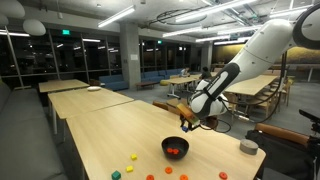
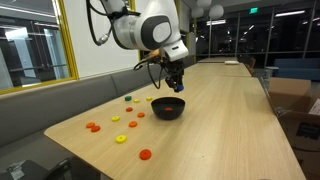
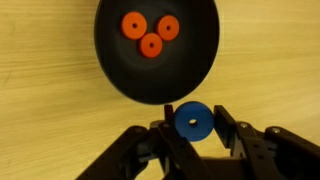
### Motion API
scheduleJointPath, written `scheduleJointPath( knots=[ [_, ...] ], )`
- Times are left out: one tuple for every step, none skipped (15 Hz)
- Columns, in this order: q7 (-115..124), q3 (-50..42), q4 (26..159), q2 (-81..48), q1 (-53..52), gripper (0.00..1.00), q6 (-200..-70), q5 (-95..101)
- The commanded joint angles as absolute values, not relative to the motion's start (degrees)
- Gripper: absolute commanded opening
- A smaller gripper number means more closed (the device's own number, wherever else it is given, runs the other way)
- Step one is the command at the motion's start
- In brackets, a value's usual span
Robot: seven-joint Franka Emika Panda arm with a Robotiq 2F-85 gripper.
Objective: Put some of the discs on the table in the bowl
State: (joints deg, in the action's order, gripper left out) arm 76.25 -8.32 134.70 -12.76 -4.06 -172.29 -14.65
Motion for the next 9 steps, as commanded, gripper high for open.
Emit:
scheduleJointPath(
  knots=[
    [65.5, 1.5, 130.2, -14.0, 1.7, 0.24, -171.0, -23.6],
    [63.0, 3.6, 129.3, -14.5, 2.9, 0.24, -170.6, -25.8],
    [60.8, 5.3, 128.5, -15.1, 4.0, 0.24, -170.2, -27.5],
    [59.0, 6.5, 127.9, -15.6, 5.0, 0.24, -169.7, -29.0],
    [57.3, 7.6, 127.4, -16.2, 6.0, 0.24, -169.4, -30.3],
    [55.9, 8.5, 127.1, -16.5, 6.9, 0.24, -169.1, -31.3],
    [55.1, 8.7, 127.0, -16.9, 7.4, 0.24, -168.9, -31.8],
    [54.4, 9.0, 126.8, -17.2, 8.1, 0.24, -168.8, -32.1],
    [54.4, 8.9, 126.8, -17.6, 8.5, 0.57, -168.9, -32.2]
  ],
)
